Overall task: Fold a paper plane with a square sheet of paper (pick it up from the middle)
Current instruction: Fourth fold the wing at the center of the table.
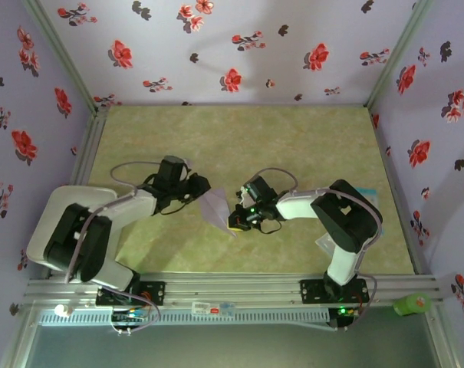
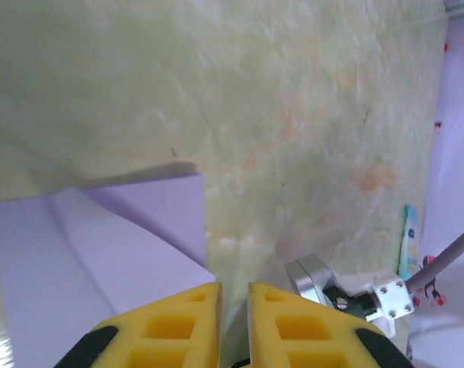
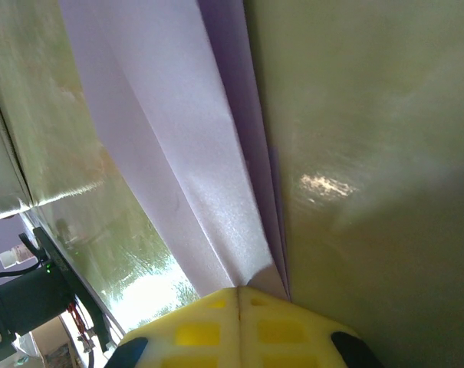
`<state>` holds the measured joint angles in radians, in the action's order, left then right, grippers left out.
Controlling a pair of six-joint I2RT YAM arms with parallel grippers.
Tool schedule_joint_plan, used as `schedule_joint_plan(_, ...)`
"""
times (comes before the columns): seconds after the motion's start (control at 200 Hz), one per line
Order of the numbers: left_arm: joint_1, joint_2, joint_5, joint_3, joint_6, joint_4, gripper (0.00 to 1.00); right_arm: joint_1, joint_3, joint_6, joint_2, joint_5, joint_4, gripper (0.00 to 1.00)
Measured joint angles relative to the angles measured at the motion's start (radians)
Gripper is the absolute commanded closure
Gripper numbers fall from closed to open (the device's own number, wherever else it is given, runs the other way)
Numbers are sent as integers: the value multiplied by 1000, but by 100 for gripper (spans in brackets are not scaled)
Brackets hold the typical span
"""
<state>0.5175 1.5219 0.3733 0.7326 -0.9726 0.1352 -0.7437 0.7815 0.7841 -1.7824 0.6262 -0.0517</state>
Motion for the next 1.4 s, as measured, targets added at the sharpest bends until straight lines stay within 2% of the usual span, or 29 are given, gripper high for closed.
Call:
schedule_joint_plan(0.15,18,134,49,0,-20,80,84,0,2,0,0,-2,3,100)
schedule_joint_plan(0.305,7,208,57,0,-23,123,85,0,3,0,0,-2,6,100)
schedule_joint_plan(0.56,-97,239,53,-3,1,145,85,0,3,0,0,-2,6,100)
schedule_joint_plan(0.635,-118,250,82,-1,16,145,84,0,3,-3,0,-3,6,100)
schedule_joint_plan(0.89,-142,266,90,64,95,29,85,0,3,-16,0,-4,8,100)
schedule_joint_plan(1.17,-155,260,43,124,154,-108,84,0,3,-18,0,-5,8,100)
schedule_joint_plan(1.4,-171,130,-23,147,168,-208,83,0,3,-18,0,-5,8,100)
